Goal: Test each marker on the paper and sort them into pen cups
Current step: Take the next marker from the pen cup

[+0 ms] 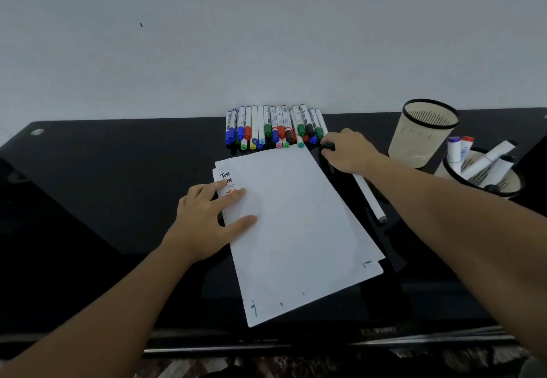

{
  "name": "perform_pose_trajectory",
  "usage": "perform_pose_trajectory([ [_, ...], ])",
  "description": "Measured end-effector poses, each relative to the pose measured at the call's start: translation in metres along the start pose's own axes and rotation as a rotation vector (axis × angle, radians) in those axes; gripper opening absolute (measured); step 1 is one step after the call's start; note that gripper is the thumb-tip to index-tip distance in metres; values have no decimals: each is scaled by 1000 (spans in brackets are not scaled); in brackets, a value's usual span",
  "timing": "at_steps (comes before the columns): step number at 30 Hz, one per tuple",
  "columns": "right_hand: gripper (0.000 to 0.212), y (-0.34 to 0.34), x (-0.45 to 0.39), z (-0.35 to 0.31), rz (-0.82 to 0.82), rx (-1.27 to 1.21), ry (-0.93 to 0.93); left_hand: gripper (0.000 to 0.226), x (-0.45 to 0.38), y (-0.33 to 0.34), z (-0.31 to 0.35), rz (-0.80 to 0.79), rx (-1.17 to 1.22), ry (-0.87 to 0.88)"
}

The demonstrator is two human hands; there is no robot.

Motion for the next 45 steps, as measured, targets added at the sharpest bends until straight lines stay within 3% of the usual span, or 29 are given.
perform_pose_trajectory([
  [8,22,8,0,-1,203,91,-36,80,-2,0,-1,-4,3,-1],
  [12,15,6,5,0,423,99,-35,80,-1,0,1,11,19,1],
  [17,17,-13,23,-10,665,-146,-191,80,1,0,-3,23,14,-4],
  [21,17,-30,41,-25,873,-92,-308,81,2,-1,-1,45,28,10],
  [23,19,-41,52,-39,822,-103,-384,81,3,-2,1,63,57,19],
  [29,39,-37,86,-91,390,-57,-525,75,4,-7,6,182,123,17],
  [32,32,-11,99,-107,135,-166,-533,67,6,-11,10,241,153,7],
  [34,28,4,102,-112,23,-108,-534,64,8,-12,10,252,174,5],
  [39,40,23,100,-120,-44,125,-554,54,9,-10,9,271,141,71],
  [45,43,29,100,-125,32,247,-570,38,9,-7,7,334,79,225],
])
Point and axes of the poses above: each hand's wrist, its own x-axis away from the middle knuckle, its own y-axis out of the palm, z = x × y, the point moved 2 cm from there along -x, towards the middle knuckle, and after that the axes turned 1 degree about x, right-handed, at the moved point
